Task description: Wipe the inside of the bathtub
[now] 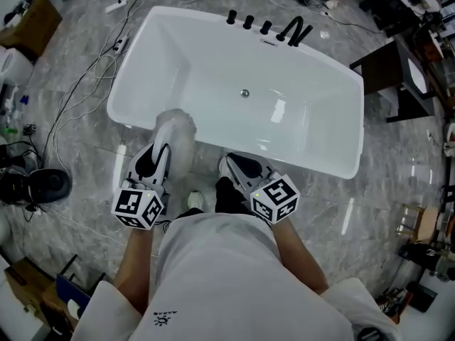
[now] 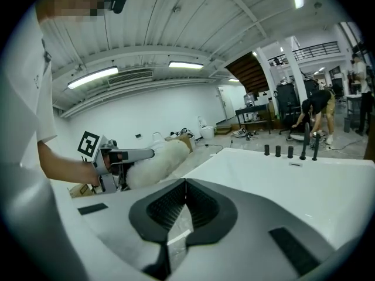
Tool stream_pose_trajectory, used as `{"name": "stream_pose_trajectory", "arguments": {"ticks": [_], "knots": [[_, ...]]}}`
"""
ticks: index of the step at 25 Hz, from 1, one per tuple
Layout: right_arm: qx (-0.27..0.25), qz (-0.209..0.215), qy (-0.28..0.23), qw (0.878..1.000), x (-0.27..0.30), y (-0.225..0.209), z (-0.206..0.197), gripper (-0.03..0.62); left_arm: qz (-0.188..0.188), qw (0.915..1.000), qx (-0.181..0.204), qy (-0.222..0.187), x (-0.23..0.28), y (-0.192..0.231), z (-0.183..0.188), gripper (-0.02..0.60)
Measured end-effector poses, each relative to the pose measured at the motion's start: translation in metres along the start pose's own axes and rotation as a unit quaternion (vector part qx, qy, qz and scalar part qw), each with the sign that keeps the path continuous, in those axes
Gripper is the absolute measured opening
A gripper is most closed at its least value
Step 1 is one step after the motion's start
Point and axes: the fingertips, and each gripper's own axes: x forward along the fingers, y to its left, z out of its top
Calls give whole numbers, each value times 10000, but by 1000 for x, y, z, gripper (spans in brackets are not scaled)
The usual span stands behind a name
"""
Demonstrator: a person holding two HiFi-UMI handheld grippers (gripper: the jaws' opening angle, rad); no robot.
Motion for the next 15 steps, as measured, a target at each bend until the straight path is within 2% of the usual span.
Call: {"name": "stream_pose_trajectory", "arguments": {"ticks": [8, 15], "knots": [[-289, 881, 283, 9953, 39, -46, 17, 18, 539, 9985, -14, 73, 62, -2, 5, 98], [-869, 1597, 711, 9808, 85, -69, 8, 18, 1091, 9936, -48, 283, 85, 24, -14, 98]]}}
